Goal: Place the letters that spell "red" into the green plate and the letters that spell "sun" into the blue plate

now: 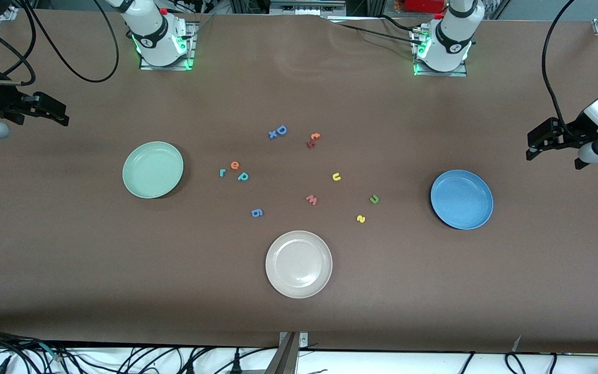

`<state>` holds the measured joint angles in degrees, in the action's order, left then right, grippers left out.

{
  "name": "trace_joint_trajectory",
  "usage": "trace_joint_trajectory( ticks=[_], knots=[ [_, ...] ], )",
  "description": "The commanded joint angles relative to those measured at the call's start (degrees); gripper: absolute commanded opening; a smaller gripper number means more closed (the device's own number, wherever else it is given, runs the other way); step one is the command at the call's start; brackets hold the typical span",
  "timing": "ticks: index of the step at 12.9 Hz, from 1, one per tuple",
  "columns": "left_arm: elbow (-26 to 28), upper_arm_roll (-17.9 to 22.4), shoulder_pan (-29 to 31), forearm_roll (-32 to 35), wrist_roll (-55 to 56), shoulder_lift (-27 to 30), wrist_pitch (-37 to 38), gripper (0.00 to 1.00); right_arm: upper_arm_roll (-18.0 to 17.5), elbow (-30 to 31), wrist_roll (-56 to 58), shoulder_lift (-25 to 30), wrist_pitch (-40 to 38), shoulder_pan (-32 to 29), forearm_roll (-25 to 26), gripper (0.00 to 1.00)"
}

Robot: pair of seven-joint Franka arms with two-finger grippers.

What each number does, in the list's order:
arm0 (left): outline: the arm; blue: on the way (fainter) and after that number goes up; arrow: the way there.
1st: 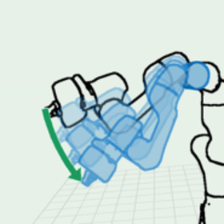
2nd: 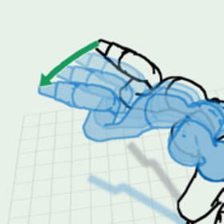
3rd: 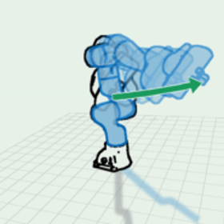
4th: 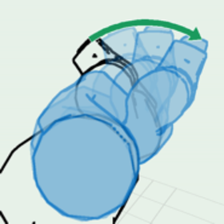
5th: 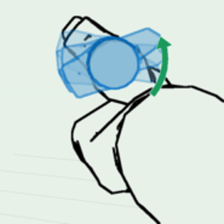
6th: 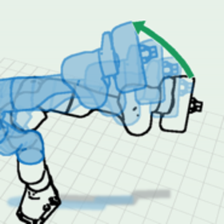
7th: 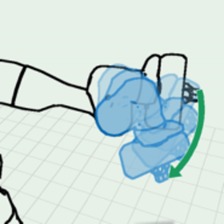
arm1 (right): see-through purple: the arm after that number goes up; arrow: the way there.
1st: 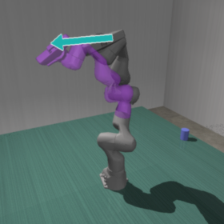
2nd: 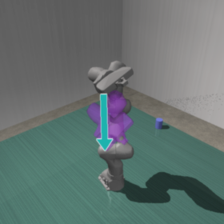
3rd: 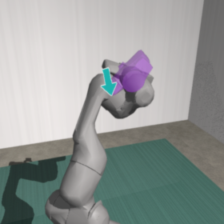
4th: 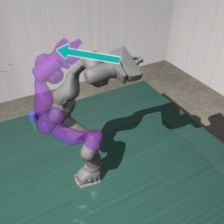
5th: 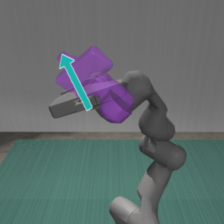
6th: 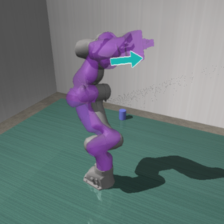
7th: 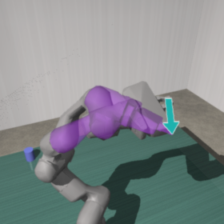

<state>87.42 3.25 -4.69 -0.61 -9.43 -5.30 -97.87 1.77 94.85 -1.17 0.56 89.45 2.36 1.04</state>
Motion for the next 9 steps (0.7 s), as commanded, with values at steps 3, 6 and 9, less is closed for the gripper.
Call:
trace_joint_trajectory(
  ticks=[3,6,9],
  knots=[
    [-1.7,0.1,0.3,-0.7,-0.6,-0.6,1.2,1.00,0.1,-0.5,-0.3,-0.2,1.6,0.0,0.8,1.00],
    [-1.7,0.1,0.3,-0.7,-0.5,-0.6,1.2,1.00,0.0,-0.5,-0.3,-0.2,1.4,0.1,0.9,1.00],
    [-1.7,0.1,0.3,-0.7,-0.5,-0.7,1.2,1.00,-0.1,-0.5,-0.3,-0.2,1.6,0.6,0.9,1.00]
  ],
)
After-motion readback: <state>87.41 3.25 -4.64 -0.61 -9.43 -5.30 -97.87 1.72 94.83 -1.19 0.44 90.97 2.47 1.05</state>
